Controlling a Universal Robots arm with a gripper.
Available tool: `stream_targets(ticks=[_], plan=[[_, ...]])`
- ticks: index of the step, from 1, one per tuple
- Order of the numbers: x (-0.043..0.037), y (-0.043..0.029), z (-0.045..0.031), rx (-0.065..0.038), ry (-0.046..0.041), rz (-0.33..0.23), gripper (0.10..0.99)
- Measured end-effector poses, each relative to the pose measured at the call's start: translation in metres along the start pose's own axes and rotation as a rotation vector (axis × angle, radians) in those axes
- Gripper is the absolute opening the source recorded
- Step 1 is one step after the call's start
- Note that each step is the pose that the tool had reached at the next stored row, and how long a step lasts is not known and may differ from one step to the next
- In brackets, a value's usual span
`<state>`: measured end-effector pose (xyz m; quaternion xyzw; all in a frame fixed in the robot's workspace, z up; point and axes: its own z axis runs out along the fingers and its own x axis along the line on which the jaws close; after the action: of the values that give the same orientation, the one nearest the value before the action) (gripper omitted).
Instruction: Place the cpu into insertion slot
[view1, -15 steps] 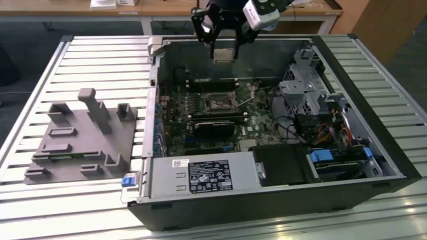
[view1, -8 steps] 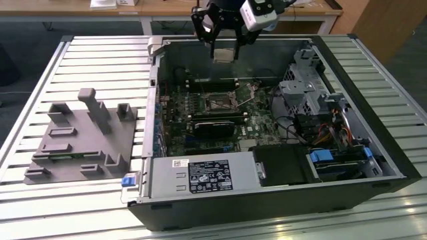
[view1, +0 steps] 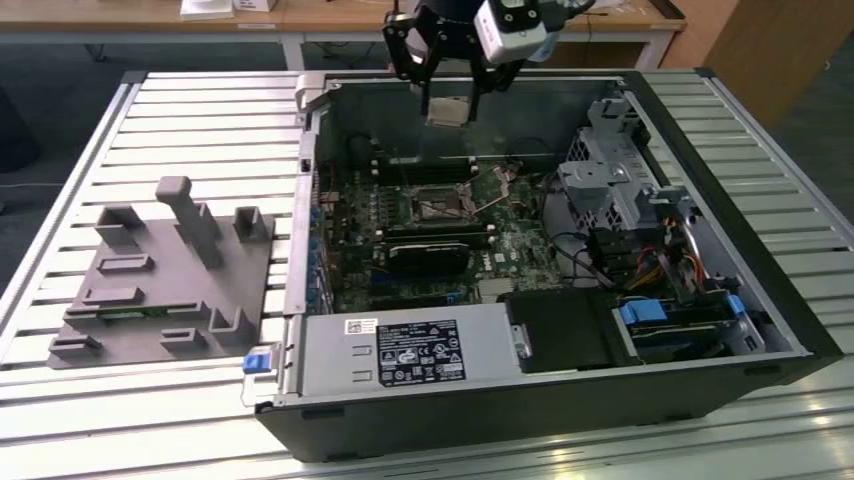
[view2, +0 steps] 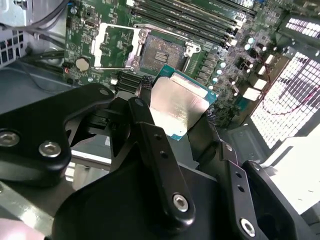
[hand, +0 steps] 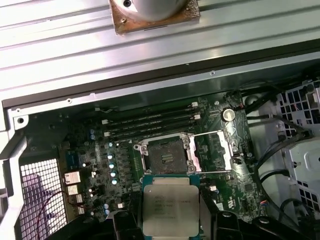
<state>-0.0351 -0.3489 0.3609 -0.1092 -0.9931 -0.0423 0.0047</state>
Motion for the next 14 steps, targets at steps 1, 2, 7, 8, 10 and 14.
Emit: stream_targets(ticks=[1,2,7,8,10,14], plan=[[0.0000,0.0000,0.0000,0.000,-0.0008,0.009,0.541],[0.0000,0.0000,0.0001,0.000,-0.0017,0.019,0.541],[0.0000,0.0000,0.0003,0.001,-0.0059,0.066,0.541],[0.0000,0.0000,0.0003,0.001,-0.0068,0.076,0.541],[0.0000,0.0000,0.0004,0.001,-0.0084,0.093,0.541],[0.0000,0.0000,0.0006,0.002,-0.0117,0.129,0.541]])
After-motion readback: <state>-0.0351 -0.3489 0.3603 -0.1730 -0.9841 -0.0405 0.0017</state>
